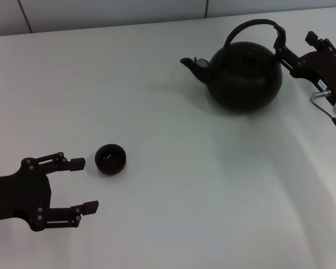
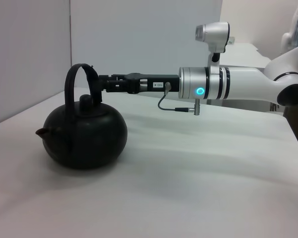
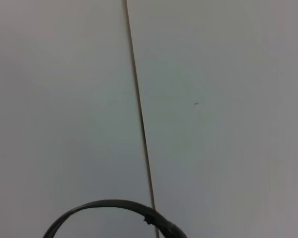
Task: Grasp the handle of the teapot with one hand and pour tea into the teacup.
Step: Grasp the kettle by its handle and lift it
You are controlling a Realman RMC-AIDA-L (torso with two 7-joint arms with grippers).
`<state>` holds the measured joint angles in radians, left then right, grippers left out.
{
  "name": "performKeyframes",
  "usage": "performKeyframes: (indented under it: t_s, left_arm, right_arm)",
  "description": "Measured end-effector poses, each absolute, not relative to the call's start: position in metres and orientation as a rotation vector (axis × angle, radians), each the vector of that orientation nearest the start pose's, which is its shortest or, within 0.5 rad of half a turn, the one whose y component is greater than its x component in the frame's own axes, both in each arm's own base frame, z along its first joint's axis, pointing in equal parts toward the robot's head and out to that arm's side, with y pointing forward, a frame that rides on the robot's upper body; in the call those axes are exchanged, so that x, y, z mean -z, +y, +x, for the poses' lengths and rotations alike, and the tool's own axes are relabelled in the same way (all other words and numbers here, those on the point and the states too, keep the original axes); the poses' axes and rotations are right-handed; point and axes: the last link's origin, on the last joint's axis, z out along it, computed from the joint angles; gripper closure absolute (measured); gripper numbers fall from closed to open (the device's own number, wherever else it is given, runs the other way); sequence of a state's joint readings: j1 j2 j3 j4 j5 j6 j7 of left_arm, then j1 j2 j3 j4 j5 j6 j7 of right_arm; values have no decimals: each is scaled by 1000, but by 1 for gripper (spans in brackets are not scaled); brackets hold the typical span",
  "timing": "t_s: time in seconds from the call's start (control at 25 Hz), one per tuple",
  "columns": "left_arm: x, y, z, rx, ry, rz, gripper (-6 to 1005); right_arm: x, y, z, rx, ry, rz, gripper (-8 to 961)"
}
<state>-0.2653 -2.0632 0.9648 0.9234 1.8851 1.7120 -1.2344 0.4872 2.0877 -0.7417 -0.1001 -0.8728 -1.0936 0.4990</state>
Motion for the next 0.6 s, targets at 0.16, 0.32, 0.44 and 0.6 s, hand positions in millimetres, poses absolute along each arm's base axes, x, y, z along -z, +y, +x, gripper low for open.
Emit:
performKeyframes:
  t_s: [0.16, 0.32, 0.44, 0.6]
  left_arm:
    - [-13, 262, -279, 593, -275, -2898, 145]
    - [-13, 262, -279, 593, -275, -2898, 145]
    - [-13, 262, -280, 592, -276, -2897, 145]
    - [-13, 262, -280, 592, -277, -2897, 145]
  right_arm:
    - [6, 345, 339, -729, 684, -1711, 141]
    - [6, 345, 339, -729, 686, -1706, 257]
    - [6, 345, 339, -729, 686, -1707, 373]
    - [6, 345, 339, -728, 686, -1708, 530]
